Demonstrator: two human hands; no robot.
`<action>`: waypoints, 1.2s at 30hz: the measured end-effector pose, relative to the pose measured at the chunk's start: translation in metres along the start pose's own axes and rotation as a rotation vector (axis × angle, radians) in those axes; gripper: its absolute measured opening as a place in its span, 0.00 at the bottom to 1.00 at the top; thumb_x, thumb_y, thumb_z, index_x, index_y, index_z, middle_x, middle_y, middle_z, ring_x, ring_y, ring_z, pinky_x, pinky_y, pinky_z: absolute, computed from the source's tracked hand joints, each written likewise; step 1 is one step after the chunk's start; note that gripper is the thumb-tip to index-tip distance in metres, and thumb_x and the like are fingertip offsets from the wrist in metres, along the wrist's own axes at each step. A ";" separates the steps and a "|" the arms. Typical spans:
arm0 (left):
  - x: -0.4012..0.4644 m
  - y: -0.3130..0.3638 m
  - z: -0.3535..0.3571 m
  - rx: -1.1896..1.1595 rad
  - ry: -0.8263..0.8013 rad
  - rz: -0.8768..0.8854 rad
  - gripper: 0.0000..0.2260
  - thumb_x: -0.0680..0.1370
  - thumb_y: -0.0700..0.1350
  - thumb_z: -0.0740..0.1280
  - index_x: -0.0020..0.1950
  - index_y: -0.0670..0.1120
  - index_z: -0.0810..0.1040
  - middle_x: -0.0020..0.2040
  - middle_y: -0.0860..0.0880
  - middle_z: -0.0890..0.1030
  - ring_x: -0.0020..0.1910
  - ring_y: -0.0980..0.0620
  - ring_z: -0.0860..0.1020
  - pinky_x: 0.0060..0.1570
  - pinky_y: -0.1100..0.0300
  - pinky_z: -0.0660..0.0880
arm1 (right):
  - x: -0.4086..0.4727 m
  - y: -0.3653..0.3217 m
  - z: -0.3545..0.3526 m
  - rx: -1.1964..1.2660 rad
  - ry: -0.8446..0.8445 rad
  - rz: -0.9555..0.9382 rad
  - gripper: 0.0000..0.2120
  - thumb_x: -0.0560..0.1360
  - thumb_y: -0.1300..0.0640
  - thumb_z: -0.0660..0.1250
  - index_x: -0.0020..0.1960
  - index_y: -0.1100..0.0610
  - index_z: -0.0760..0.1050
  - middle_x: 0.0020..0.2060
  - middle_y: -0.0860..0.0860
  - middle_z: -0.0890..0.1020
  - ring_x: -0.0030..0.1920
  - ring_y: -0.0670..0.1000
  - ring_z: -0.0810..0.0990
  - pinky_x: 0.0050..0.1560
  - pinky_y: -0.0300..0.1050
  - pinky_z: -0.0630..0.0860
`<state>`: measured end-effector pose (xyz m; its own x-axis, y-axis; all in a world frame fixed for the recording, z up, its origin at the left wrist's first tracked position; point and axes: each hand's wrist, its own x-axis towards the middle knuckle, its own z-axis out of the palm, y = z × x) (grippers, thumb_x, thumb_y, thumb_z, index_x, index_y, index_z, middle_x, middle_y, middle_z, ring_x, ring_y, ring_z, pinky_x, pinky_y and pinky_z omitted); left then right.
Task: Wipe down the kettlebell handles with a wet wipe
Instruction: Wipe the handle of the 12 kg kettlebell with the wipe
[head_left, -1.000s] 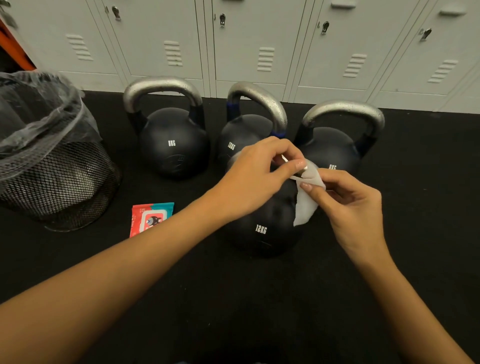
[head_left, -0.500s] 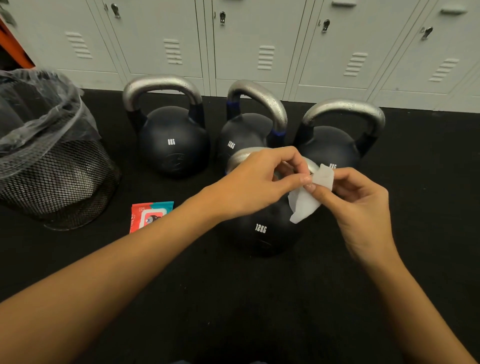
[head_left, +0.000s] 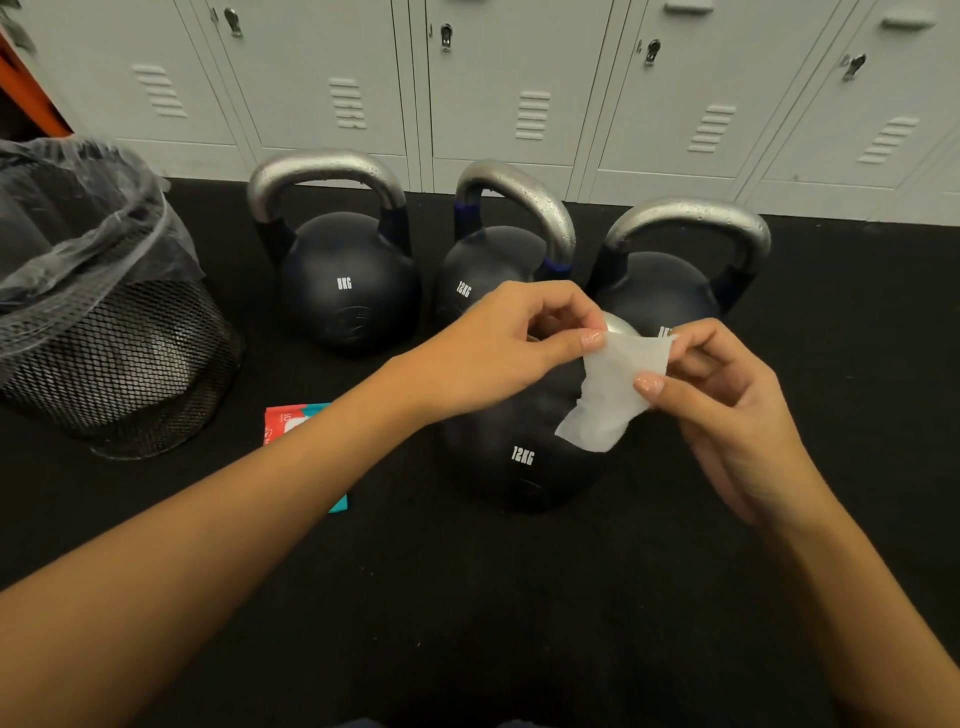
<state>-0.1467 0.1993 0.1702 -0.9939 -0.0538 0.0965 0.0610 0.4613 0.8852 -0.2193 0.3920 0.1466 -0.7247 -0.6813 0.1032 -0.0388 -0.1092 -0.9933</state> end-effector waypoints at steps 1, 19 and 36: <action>-0.001 -0.001 -0.001 -0.009 0.001 -0.012 0.06 0.79 0.44 0.65 0.54 0.45 0.78 0.47 0.57 0.80 0.50 0.58 0.78 0.54 0.61 0.76 | 0.000 -0.001 -0.001 0.009 -0.001 0.000 0.10 0.68 0.60 0.70 0.47 0.56 0.71 0.44 0.46 0.84 0.52 0.49 0.83 0.47 0.39 0.80; -0.035 -0.012 0.082 -0.528 0.258 -0.324 0.15 0.78 0.40 0.67 0.63 0.50 0.73 0.55 0.57 0.80 0.54 0.64 0.78 0.48 0.74 0.74 | -0.004 0.008 0.002 -0.462 -0.094 0.062 0.14 0.80 0.59 0.64 0.63 0.46 0.71 0.52 0.45 0.85 0.53 0.44 0.83 0.56 0.46 0.79; 0.003 -0.024 0.089 0.042 0.506 -0.306 0.12 0.82 0.46 0.60 0.47 0.44 0.81 0.38 0.48 0.81 0.41 0.52 0.79 0.43 0.62 0.71 | 0.024 0.023 -0.018 -0.392 0.180 0.022 0.11 0.82 0.51 0.59 0.61 0.48 0.77 0.54 0.44 0.82 0.57 0.39 0.79 0.60 0.42 0.76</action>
<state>-0.1591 0.2672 0.1089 -0.7973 -0.6011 0.0537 -0.2356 0.3919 0.8893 -0.2499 0.3862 0.1253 -0.8350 -0.5399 0.1058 -0.2557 0.2105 -0.9436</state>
